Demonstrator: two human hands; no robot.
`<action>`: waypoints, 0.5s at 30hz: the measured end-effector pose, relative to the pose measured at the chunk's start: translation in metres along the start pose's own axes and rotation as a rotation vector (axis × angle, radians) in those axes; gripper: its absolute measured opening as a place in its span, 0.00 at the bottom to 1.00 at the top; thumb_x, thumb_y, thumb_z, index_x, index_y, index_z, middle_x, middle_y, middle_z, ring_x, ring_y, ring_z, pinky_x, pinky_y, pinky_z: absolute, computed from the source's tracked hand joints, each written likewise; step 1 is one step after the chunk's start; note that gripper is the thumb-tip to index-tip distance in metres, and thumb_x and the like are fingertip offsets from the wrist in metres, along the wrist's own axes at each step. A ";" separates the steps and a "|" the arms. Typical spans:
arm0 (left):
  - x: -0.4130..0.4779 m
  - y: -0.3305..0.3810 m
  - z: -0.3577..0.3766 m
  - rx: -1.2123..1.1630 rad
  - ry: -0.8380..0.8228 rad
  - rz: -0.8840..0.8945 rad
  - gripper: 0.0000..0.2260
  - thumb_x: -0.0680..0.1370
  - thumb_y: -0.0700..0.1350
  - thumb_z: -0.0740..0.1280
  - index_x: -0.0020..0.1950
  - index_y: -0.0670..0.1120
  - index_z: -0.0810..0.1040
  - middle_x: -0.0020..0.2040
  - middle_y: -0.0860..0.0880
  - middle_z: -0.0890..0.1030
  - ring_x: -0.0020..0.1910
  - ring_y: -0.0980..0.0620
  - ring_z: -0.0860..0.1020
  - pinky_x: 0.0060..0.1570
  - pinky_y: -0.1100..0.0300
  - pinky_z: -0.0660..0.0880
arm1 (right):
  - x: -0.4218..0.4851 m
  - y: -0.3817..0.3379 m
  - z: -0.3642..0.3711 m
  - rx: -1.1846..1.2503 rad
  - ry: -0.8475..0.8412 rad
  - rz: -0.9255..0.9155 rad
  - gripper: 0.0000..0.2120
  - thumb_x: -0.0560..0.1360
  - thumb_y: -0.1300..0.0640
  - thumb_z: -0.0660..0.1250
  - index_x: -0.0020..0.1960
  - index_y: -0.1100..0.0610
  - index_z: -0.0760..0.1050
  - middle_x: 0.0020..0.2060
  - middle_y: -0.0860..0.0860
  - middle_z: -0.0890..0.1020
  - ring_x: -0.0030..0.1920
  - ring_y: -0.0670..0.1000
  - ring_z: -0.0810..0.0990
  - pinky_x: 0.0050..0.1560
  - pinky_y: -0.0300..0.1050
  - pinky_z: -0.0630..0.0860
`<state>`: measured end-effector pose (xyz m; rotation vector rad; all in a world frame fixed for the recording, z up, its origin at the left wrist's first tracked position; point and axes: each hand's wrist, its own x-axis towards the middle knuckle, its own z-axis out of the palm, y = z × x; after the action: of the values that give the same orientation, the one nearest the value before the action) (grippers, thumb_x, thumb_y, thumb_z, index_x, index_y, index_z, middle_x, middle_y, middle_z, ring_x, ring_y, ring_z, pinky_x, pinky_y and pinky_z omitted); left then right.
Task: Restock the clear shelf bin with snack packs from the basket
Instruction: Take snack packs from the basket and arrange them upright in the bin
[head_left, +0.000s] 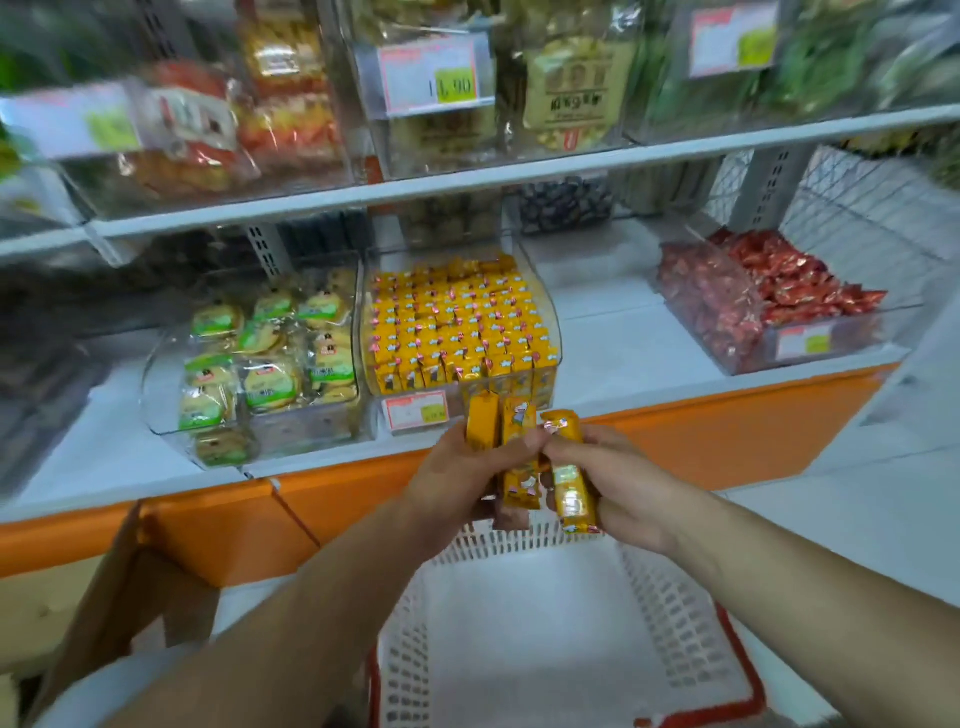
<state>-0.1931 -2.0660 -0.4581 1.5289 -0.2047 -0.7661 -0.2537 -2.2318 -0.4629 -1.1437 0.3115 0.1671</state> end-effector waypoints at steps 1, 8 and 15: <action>-0.004 0.011 -0.002 0.013 -0.003 0.028 0.15 0.73 0.53 0.79 0.58 0.54 0.84 0.52 0.42 0.87 0.48 0.40 0.87 0.40 0.50 0.82 | -0.004 -0.012 0.004 0.056 -0.051 0.008 0.09 0.77 0.59 0.67 0.49 0.58 0.86 0.42 0.57 0.84 0.39 0.54 0.84 0.38 0.46 0.80; -0.007 0.044 -0.024 0.244 0.248 0.135 0.26 0.69 0.50 0.82 0.61 0.54 0.74 0.43 0.50 0.87 0.37 0.47 0.87 0.31 0.53 0.84 | -0.002 -0.050 0.004 0.113 -0.085 -0.033 0.16 0.77 0.58 0.60 0.62 0.63 0.76 0.45 0.59 0.83 0.40 0.56 0.84 0.31 0.46 0.78; 0.002 0.034 -0.040 0.097 0.295 0.102 0.27 0.64 0.57 0.81 0.58 0.48 0.80 0.43 0.47 0.88 0.38 0.46 0.88 0.32 0.55 0.82 | 0.036 -0.044 0.022 -0.001 0.081 -0.098 0.15 0.69 0.42 0.72 0.47 0.53 0.79 0.33 0.52 0.80 0.27 0.48 0.77 0.24 0.38 0.72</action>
<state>-0.1575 -2.0390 -0.4303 1.6891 -0.0995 -0.4477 -0.2037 -2.2304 -0.4277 -1.1662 0.3262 0.0345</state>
